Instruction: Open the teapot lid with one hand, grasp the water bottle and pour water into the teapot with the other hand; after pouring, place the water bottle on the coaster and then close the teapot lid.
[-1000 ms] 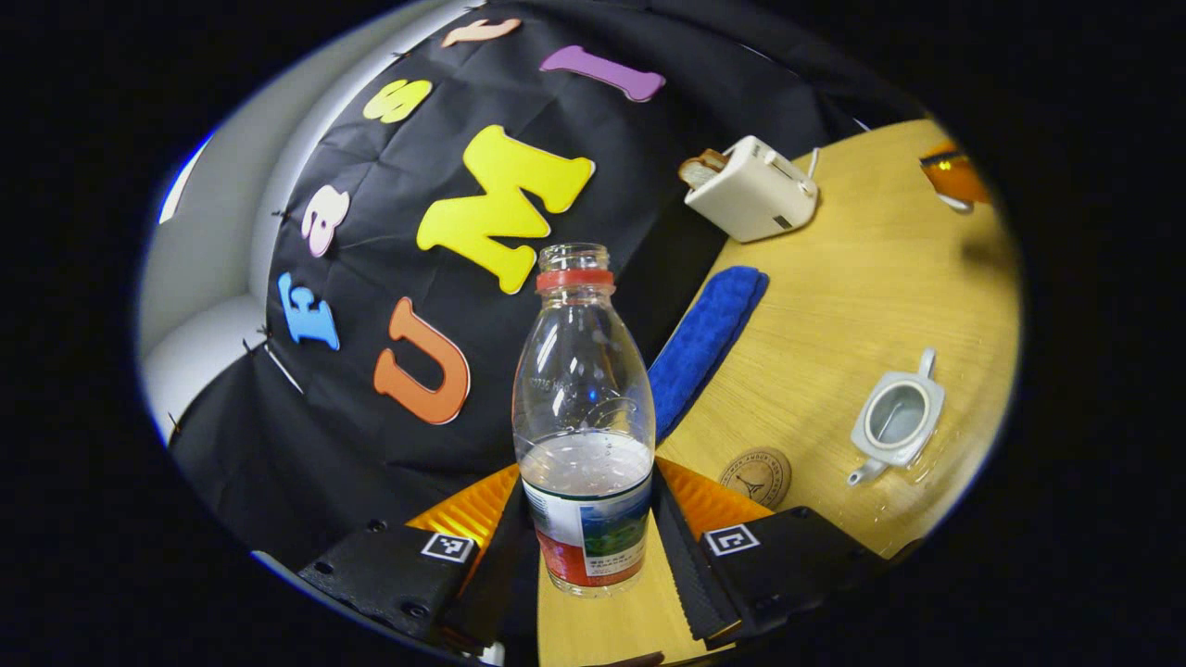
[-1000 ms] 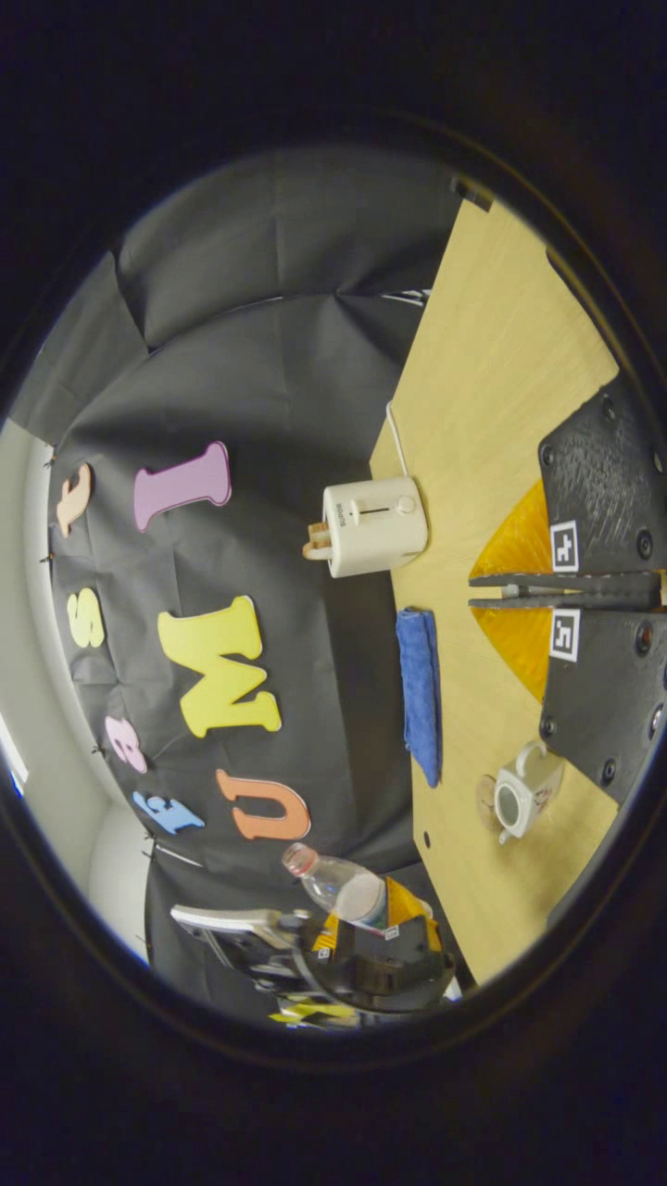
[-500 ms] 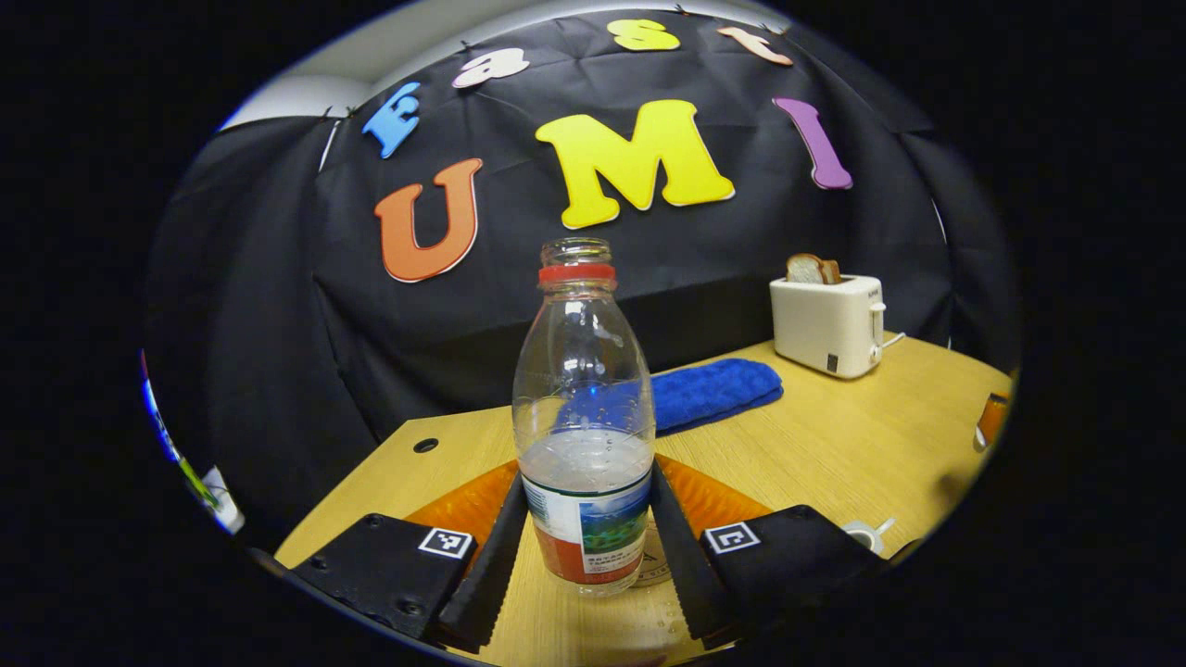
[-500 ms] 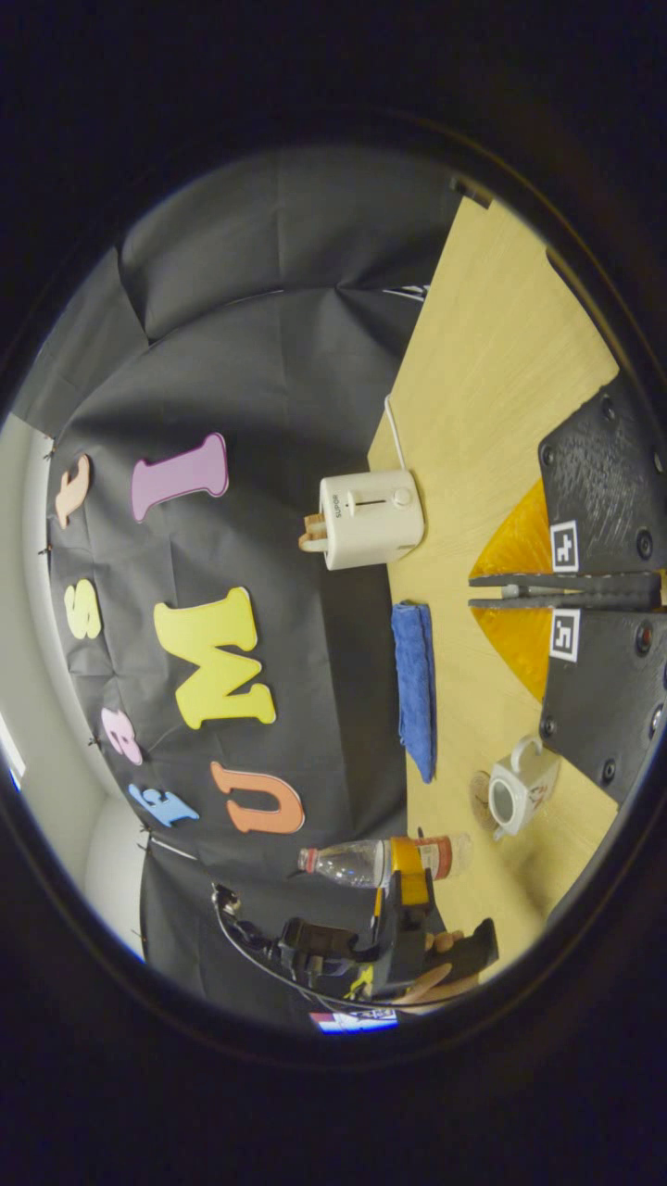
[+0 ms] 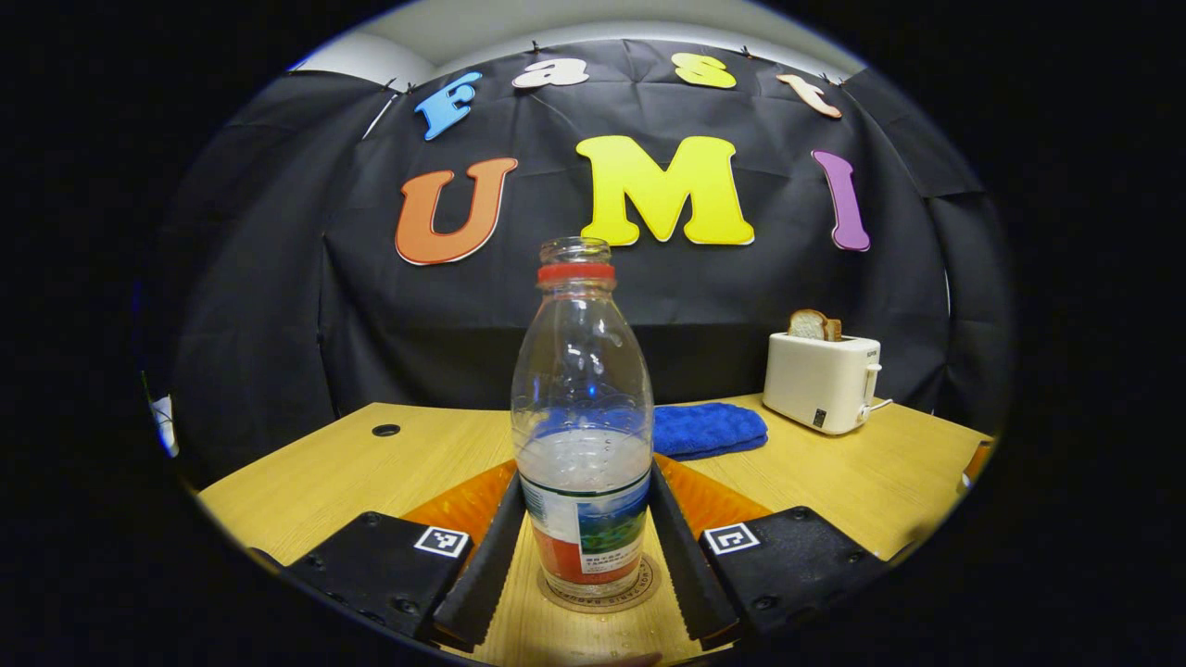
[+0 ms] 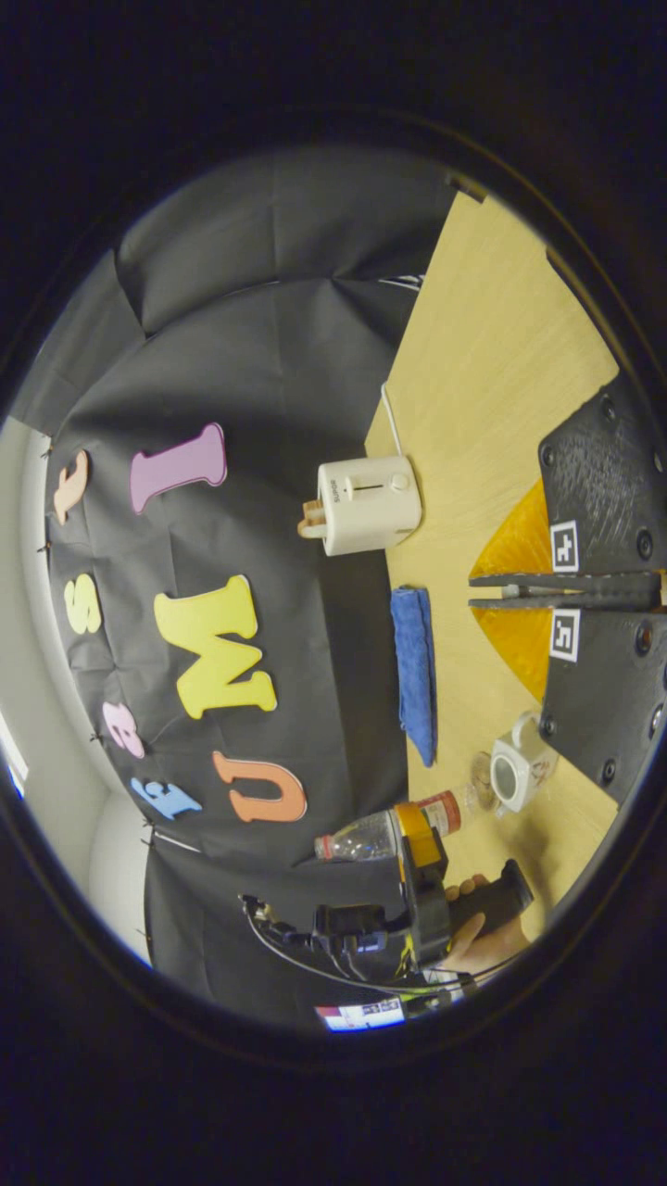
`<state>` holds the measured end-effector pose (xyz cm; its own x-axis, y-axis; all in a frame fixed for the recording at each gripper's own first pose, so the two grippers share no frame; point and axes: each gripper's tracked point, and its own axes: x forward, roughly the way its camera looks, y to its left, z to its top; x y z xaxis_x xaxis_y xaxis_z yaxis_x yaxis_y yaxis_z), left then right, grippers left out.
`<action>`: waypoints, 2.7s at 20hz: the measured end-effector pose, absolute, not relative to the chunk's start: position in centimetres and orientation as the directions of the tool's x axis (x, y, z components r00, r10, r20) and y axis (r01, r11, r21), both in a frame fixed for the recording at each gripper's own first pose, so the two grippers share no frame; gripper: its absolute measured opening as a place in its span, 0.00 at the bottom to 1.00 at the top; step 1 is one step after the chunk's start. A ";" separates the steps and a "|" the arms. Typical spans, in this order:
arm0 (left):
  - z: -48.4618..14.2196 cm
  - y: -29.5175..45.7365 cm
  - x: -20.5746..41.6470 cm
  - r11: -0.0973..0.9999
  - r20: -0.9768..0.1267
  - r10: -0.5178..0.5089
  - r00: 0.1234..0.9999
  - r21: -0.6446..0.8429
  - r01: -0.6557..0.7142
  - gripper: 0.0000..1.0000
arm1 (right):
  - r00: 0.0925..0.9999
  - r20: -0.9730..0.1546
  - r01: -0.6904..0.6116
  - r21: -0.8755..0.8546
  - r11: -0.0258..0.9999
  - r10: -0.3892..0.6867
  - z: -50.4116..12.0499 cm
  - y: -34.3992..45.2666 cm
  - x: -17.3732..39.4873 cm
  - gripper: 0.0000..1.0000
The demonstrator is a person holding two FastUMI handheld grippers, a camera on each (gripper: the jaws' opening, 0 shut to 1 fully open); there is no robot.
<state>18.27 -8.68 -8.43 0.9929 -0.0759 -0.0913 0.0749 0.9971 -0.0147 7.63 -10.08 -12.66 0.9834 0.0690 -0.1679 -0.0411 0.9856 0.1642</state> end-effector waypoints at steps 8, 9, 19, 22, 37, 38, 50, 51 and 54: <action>-9.9 -9.8 18.8 0.993 -0.090 -0.119 0.989 -0.024 0.117 0.79 | 0.978 -0.193 -0.043 0.154 0.987 0.073 -13.8 -9.6 7.9 0.00; -9.8 -9.8 18.9 0.993 -0.081 -0.117 0.990 -0.009 0.116 0.80 | 0.978 -0.196 -0.045 0.154 0.987 0.075 -13.9 -9.4 8.0 0.00; -10.0 -10.1 18.1 0.987 -0.088 -0.157 0.984 -0.022 0.156 0.99 | 0.977 -0.196 -0.050 0.143 0.988 0.078 -13.9 -9.3 7.9 0.00; -9.5 -9.4 17.6 0.989 -0.069 -0.148 0.987 -0.032 0.147 0.99 | 0.980 -0.185 -0.054 0.130 0.990 0.078 -13.2 -9.1 7.6 0.00; -8.7 -0.6 5.9 0.998 -0.036 -0.046 0.998 -0.050 0.044 0.98 | 0.983 -0.156 -0.098 0.031 0.995 0.101 -10.4 -4.5 6.9 0.02; -8.8 -0.8 5.2 0.997 -0.051 -0.057 0.997 -0.055 0.055 0.98 | 0.980 -0.163 -0.109 0.037 0.993 0.114 -10.5 -4.2 7.0 0.02; -3.7 -1.0 0.2 0.989 -0.002 -0.120 0.993 0.089 0.120 0.98 | 0.947 -0.211 -0.226 0.092 0.970 0.241 -10.6 1.6 8.8 0.02; -3.5 -0.7 0.0 0.989 -0.002 -0.117 0.993 0.087 0.117 0.98 | 0.941 -0.222 -0.237 0.102 0.966 0.254 -10.9 2.2 9.0 0.02; -3.2 0.5 -0.1 0.993 -0.008 -0.113 0.994 0.039 0.113 0.98 | 0.930 -0.249 -0.252 0.101 0.962 0.270 -11.3 3.7 9.3 0.02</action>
